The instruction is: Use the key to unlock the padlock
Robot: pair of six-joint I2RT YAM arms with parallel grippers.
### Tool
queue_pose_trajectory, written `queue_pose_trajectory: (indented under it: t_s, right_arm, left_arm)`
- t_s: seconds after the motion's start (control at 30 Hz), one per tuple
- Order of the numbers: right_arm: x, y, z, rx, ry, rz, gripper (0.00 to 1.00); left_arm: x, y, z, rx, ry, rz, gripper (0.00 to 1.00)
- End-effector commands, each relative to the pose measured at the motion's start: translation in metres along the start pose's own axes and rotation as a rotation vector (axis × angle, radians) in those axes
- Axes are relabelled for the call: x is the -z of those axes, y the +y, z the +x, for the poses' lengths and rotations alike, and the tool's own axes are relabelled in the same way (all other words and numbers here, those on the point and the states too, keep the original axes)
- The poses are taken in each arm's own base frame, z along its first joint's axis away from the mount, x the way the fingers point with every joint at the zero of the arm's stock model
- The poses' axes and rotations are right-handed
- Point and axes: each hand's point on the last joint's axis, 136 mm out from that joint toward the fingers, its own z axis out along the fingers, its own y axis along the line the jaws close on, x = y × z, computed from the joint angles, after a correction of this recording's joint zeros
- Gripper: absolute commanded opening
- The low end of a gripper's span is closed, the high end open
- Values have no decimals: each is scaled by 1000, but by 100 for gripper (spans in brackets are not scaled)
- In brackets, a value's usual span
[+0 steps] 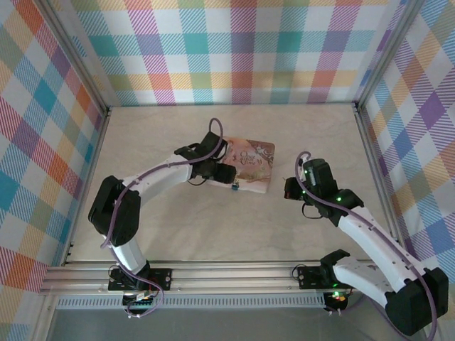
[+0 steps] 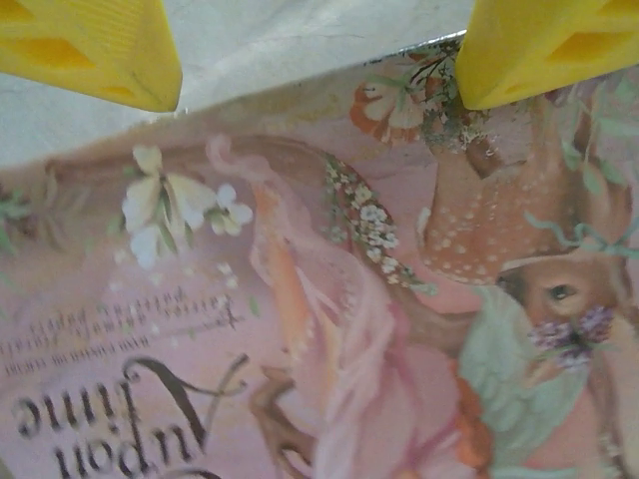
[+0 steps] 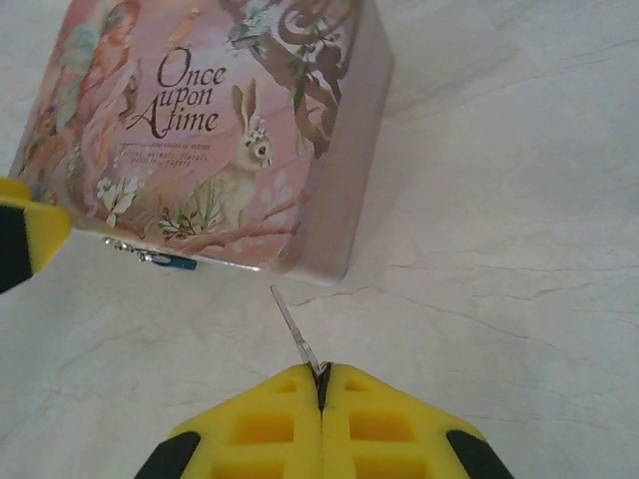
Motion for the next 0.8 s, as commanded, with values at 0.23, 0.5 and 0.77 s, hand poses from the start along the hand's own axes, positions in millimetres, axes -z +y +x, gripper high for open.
queue_pose_trajectory:
  t_s: [0.23, 0.5, 0.77]
  right_arm:
    - [-15, 45, 3, 17, 59, -259, 0]
    - [-31, 67, -7, -34, 64, -417, 0]
    - [-64, 79, -23, -117, 69, -498, 0]
  left_arm:
    - [9, 1, -28, 6, -56, 55, 75]
    - [60, -6, -29, 8, -251, 143, 81]
    - [71, -19, 12, 49, -333, 304, 82]
